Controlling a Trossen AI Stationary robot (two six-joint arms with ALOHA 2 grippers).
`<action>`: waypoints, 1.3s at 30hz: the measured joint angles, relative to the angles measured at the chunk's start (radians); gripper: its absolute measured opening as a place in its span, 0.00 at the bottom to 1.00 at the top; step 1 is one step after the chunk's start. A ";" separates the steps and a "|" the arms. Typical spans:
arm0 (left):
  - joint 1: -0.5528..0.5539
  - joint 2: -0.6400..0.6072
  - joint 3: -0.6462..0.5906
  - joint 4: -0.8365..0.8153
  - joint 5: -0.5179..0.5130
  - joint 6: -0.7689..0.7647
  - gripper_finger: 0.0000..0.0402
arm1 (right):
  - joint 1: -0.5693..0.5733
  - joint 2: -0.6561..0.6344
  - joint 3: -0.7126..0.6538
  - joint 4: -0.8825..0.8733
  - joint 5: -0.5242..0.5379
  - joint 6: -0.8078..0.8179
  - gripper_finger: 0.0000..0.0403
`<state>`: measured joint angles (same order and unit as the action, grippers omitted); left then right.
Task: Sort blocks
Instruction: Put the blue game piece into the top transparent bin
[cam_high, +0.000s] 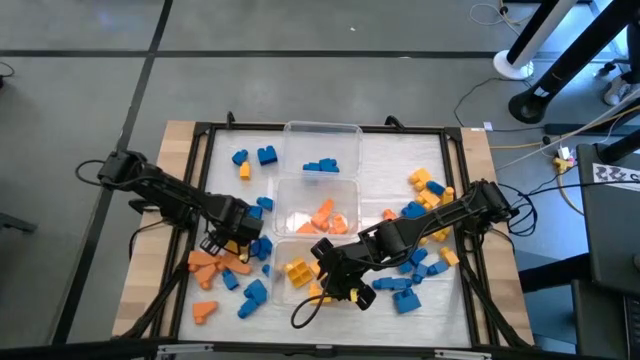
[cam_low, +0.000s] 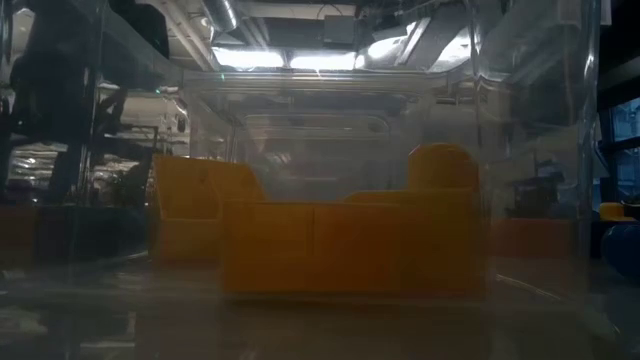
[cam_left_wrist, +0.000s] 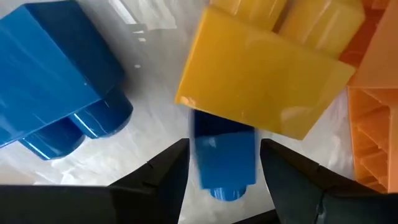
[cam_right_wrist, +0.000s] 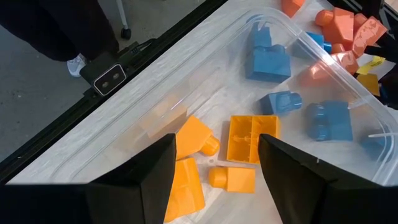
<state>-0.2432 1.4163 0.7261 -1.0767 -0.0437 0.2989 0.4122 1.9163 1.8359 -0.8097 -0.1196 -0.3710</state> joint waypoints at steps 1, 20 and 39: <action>0.000 0.004 0.000 0.001 0.004 0.001 0.46 | 0.000 0.000 0.000 0.000 0.000 0.000 0.57; 0.000 0.056 0.003 -0.021 0.017 -0.004 0.30 | 0.000 0.000 0.004 -0.009 0.000 0.009 0.57; 0.000 -0.242 0.198 -0.336 -0.024 -0.377 0.30 | 0.000 -0.008 0.436 -0.768 0.435 0.006 0.57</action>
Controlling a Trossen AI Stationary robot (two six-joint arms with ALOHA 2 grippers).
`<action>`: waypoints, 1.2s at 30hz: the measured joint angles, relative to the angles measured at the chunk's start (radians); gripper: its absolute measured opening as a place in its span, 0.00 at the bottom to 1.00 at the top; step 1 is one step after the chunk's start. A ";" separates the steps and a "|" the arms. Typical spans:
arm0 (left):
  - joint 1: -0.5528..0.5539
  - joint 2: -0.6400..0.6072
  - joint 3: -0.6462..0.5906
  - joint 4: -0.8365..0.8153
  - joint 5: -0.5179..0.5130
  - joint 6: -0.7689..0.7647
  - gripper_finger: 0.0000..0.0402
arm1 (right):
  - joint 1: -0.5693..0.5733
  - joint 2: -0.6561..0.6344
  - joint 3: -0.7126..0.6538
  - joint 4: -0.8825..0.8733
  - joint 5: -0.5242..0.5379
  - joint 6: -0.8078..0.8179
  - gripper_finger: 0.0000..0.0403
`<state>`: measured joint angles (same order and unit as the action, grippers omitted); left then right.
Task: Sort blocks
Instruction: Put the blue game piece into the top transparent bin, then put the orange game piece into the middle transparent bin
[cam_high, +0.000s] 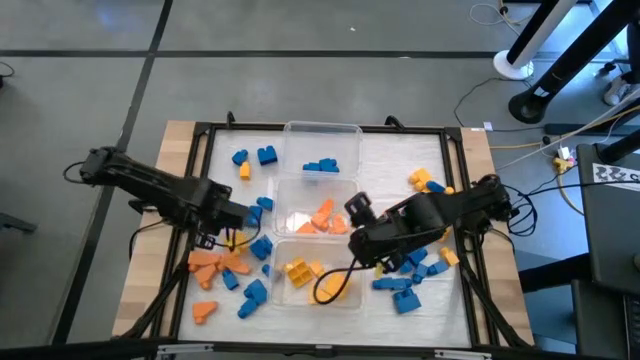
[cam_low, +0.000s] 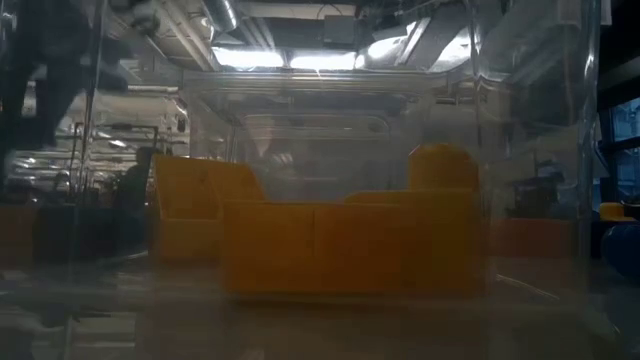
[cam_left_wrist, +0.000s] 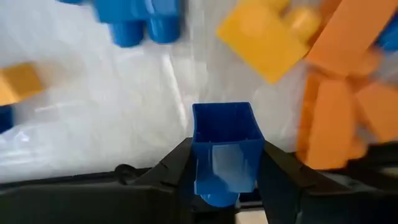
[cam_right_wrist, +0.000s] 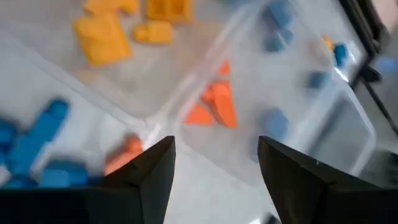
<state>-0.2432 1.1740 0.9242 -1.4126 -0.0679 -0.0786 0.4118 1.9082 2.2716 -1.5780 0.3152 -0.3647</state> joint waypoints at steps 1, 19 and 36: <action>0.000 -0.027 0.017 0.001 -0.004 -0.025 0.30 | 0.000 -0.003 0.004 0.007 0.020 -0.002 0.57; 0.245 -0.039 0.107 1.056 -0.471 0.210 0.30 | -0.295 -0.104 -0.010 0.007 -0.019 -0.231 0.57; 0.526 0.280 0.105 1.292 -0.463 0.090 0.52 | -0.707 -0.170 -0.080 0.008 -0.223 -0.235 0.57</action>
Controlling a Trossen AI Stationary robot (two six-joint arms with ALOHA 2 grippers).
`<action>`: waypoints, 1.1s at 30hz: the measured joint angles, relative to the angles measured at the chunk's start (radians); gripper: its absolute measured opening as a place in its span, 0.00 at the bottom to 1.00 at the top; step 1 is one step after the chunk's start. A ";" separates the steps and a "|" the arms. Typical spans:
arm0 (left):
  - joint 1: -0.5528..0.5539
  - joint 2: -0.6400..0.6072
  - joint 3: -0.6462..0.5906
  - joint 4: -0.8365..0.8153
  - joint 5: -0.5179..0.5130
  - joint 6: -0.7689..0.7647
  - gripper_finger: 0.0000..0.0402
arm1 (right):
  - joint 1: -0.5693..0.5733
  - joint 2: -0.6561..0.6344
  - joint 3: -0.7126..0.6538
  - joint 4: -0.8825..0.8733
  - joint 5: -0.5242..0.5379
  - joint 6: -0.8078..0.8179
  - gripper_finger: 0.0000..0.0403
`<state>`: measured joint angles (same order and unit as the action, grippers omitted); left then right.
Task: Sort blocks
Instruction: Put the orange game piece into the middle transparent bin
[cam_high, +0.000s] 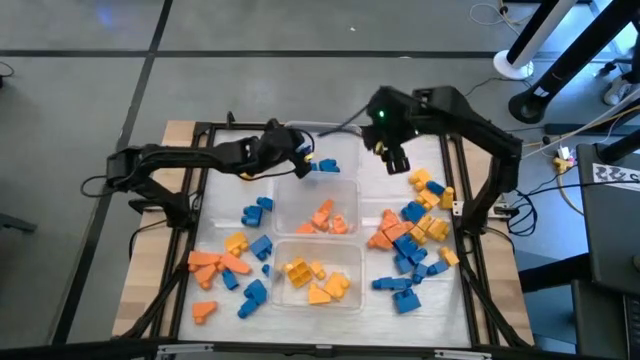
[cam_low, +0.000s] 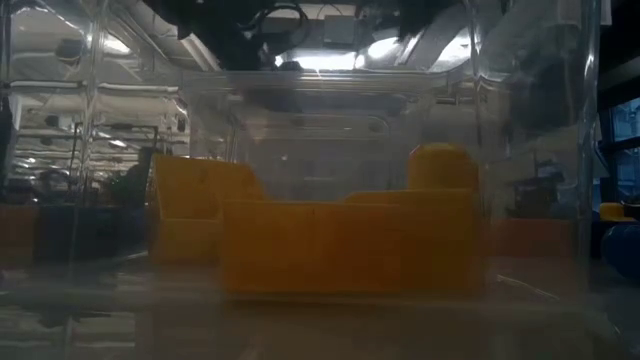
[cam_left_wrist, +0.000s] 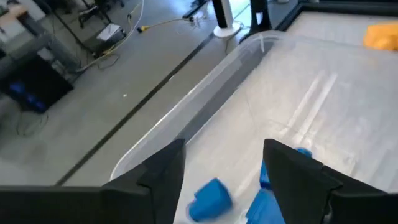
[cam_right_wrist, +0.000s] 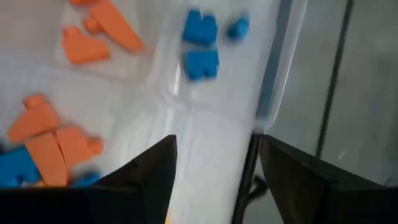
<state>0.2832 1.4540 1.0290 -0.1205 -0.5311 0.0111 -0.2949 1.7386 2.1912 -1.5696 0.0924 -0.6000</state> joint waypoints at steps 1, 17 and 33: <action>0.001 -0.003 0.000 0.005 0.000 -0.007 0.52 | -0.029 -0.006 -0.034 0.001 -0.014 0.006 0.57; -0.007 -0.182 0.001 0.002 0.153 0.013 0.52 | -0.205 -0.117 -0.725 0.043 -0.278 -0.066 0.57; -0.007 -0.180 0.001 -0.004 0.155 -0.062 0.52 | -0.098 -0.121 -0.910 0.249 -0.346 0.307 0.57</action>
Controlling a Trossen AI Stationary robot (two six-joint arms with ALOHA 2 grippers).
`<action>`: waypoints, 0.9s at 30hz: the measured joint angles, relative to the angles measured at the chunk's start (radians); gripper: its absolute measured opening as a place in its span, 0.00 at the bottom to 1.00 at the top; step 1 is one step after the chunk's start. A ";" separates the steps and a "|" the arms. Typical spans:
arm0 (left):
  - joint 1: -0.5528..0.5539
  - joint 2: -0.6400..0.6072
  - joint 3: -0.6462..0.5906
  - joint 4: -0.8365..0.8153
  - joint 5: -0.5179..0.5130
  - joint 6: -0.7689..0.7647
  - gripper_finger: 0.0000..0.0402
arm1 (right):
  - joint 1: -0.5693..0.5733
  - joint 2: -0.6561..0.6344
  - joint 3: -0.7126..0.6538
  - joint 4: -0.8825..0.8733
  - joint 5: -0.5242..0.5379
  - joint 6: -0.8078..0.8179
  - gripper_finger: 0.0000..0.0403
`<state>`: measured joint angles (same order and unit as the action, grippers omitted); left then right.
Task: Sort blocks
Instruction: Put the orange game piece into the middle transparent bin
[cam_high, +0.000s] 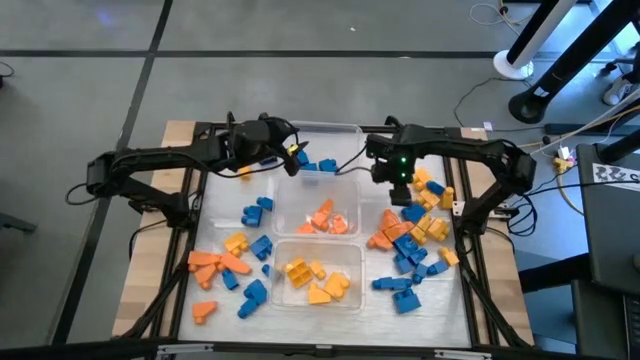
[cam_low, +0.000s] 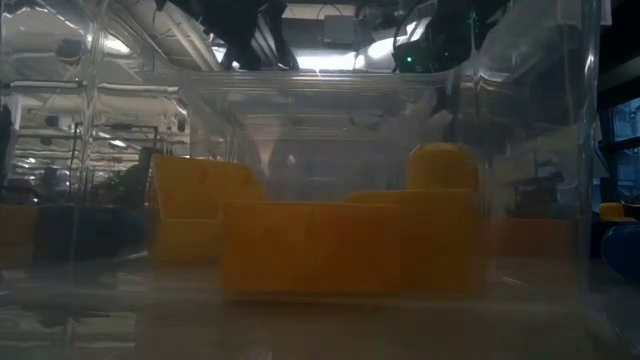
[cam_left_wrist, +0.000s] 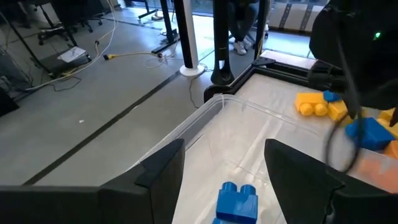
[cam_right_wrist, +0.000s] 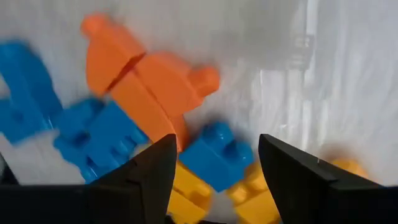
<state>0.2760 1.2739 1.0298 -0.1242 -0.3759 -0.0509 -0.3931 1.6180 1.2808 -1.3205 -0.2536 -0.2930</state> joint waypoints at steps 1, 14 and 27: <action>0.000 0.000 0.000 0.000 0.000 0.000 0.52 | 0.000 0.000 0.000 0.003 0.002 0.051 0.57; 0.000 0.000 0.000 0.000 0.000 -0.002 0.52 | 0.054 0.000 0.000 0.044 0.087 0.360 0.57; 0.000 0.000 0.000 -0.098 0.000 -0.002 0.52 | 0.187 -0.159 0.000 -0.132 0.207 0.502 0.43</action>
<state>0.2756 1.2739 1.0302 -0.2221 -0.3763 -0.0532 -0.2062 1.4588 1.2808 -1.4527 -0.0463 0.2094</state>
